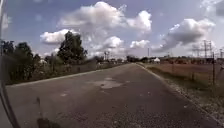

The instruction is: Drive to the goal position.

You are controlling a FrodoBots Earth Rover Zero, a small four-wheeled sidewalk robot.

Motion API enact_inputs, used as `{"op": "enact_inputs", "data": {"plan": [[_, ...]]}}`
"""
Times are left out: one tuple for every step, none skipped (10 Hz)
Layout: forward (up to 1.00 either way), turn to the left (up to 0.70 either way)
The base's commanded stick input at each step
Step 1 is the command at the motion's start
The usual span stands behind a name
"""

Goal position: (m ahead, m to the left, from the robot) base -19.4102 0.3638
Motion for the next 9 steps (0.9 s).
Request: {"op": "enact_inputs", "data": {"plan": [[0.04, 0.0], [0.04, 0.0], [0.04, 0.0], [0.04, 0.0], [0.04, 0.0], [0.04, 0.0], [0.04, 0.0], [0.04, 0.0], [0.04, 0.0]]}}
